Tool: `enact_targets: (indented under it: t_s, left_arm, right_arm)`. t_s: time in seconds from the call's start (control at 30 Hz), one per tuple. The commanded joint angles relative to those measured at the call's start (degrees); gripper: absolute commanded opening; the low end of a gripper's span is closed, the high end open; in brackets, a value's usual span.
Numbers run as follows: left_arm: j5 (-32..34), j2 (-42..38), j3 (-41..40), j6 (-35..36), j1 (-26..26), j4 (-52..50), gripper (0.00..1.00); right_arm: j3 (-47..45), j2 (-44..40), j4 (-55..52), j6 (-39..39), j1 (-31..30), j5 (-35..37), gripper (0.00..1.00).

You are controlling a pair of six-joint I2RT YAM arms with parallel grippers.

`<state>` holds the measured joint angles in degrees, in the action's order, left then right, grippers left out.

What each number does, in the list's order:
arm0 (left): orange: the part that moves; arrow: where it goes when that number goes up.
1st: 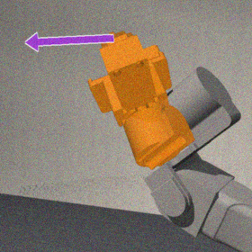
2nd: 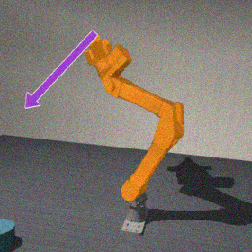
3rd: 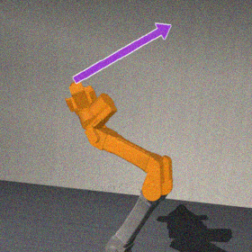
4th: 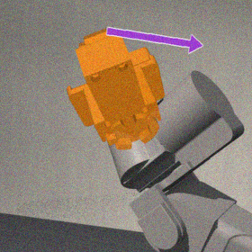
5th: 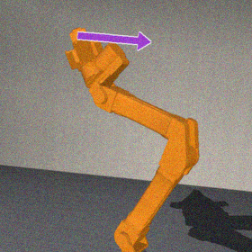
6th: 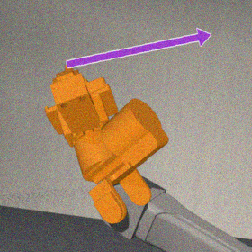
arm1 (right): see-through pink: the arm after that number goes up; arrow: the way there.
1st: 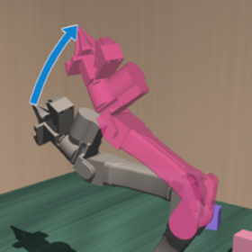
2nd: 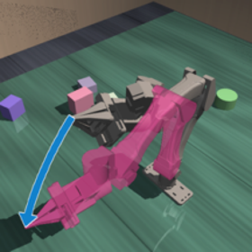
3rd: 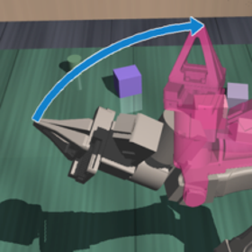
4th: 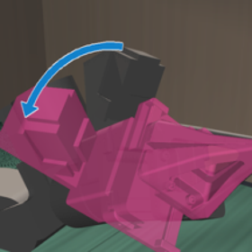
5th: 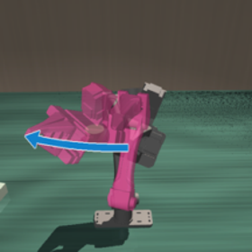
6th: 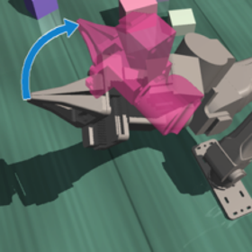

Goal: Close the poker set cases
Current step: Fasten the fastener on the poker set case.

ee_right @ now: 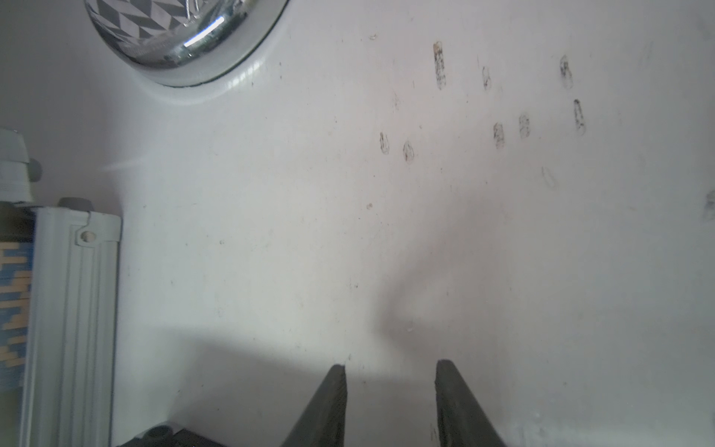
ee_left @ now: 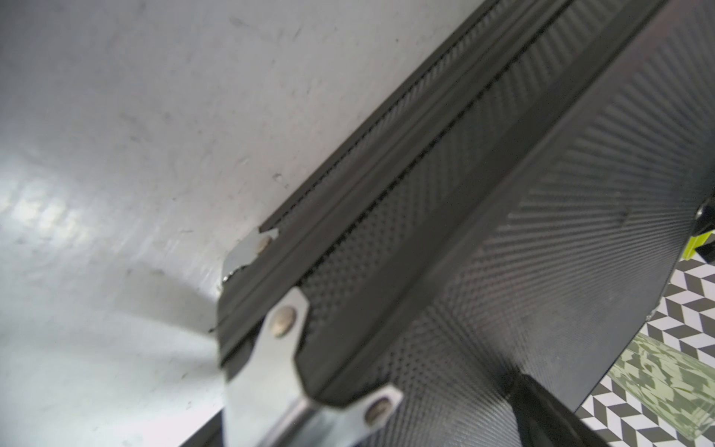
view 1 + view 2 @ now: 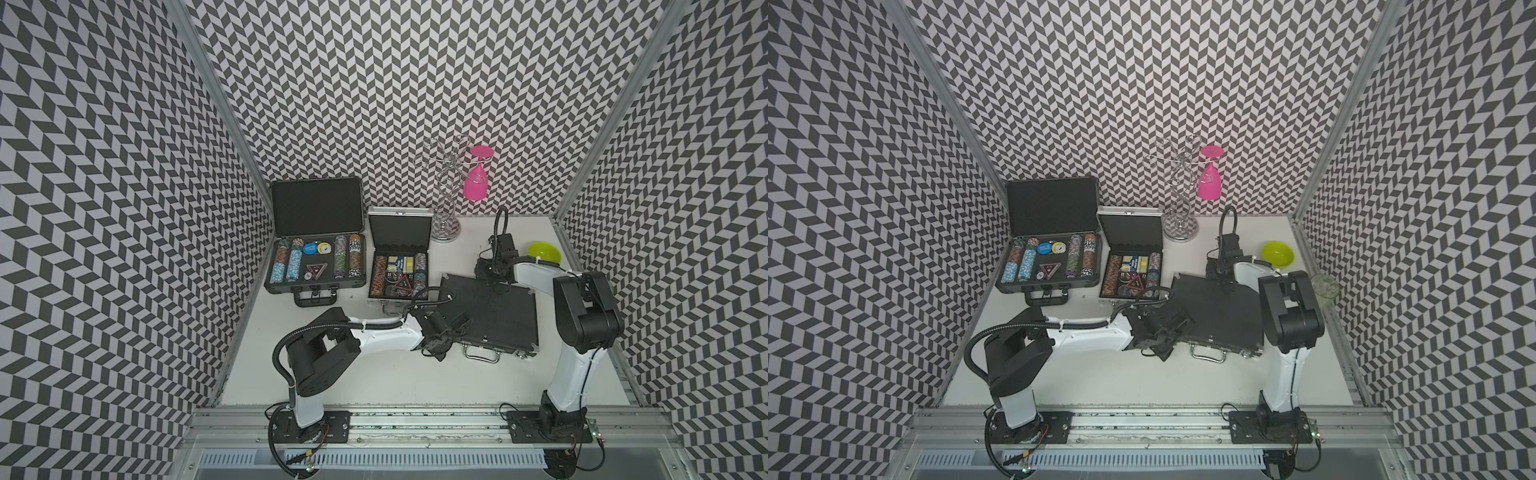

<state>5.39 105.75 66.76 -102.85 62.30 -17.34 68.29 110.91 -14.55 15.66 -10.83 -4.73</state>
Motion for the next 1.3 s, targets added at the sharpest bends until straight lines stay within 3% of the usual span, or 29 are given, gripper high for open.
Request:
enact_targets:
  t_s: [0.0,0.57,0.93,1.27]
  left_arm:
    - [1.1,2.4,-1.0,-3.3,-1.5,-3.1,0.96]
    - [2.5,4.3,-0.8,-3.1,-2.3,-5.3,0.94]
    - [5.1,6.1,-0.7,-3.6,-2.4,-5.4,0.87]
    - [5.7,7.5,-1.5,-2.6,-2.0,-8.6,0.92]
  right_arm:
    - [-5.2,4.5,-13.0,-0.1,-3.3,-4.0,0.37]
    - [-4.9,3.8,-13.6,-0.8,-3.4,-3.9,0.35]
    - [-7.0,3.0,-13.0,-1.0,-3.4,-5.2,0.31]
    - [-6.9,3.1,-13.1,-1.4,-3.4,-4.2,0.31]
